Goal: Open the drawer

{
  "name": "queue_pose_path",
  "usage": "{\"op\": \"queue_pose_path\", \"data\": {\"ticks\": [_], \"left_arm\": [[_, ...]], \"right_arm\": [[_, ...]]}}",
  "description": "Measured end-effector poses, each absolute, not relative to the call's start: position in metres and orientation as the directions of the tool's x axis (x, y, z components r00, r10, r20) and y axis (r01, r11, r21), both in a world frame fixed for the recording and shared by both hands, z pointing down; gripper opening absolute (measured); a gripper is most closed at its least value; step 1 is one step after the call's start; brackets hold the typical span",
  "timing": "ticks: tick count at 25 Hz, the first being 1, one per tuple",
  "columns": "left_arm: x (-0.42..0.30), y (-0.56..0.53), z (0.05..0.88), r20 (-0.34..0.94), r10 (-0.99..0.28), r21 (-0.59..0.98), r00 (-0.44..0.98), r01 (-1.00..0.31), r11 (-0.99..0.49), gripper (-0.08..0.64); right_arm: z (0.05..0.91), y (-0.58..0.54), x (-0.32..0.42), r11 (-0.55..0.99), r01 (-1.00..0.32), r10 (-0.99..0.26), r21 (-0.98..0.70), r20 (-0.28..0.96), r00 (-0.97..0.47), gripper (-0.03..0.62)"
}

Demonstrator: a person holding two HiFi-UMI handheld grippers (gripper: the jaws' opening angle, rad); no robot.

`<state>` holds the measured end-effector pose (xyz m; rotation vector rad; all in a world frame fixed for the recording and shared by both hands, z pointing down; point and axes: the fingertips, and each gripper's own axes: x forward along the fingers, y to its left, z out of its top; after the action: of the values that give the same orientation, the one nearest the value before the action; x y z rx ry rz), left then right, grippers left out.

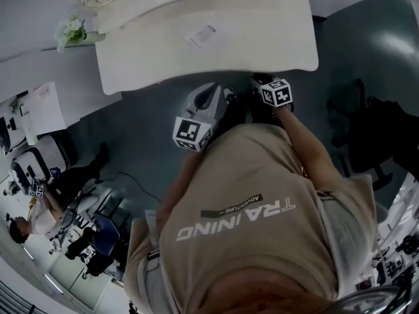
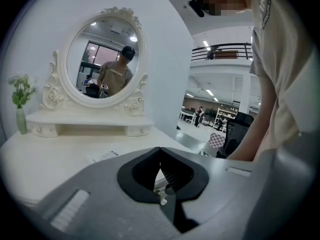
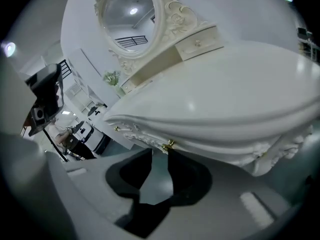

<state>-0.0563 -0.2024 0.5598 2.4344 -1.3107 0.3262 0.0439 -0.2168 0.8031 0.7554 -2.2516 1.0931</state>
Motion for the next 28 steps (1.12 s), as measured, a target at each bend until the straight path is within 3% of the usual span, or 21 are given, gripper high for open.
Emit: {"op": "queue_pose_path", "data": {"ticks": [4, 10, 15, 28], "left_arm": [[-0.063, -0.189, 0.557, 0.366, -0.783, 0.228, 0.503, -0.864, -0.448, 0.006], [-0.085, -0.183, 0.553, 0.382, -0.817, 0.214, 0.433, -0.901, -0.377, 0.006], [-0.082, -0.178, 0.559, 0.397, -0.812, 0.227, 0.428, -0.903, -0.365, 0.006], [-0.084, -0.184, 0.572, 0.404, -0.8, 0.245, 0.442, -0.896, -0.371, 0.006]], "right_arm": [[0.814, -0.215, 0.045, 0.473, -0.691, -0.247, -0.547, 0.67, -0.7, 0.107], [0.834, -0.223, 0.051, 0.226, -0.716, -0.31, -0.661, 0.648, -0.696, 0.124], [0.835, -0.239, 0.035, 0.262, -0.695, -0.303, -0.669, 0.627, -0.718, 0.162], [0.85, -0.246, 0.027, 0.117, -0.734, -0.365, -0.669, 0.658, -0.658, 0.137]]}}
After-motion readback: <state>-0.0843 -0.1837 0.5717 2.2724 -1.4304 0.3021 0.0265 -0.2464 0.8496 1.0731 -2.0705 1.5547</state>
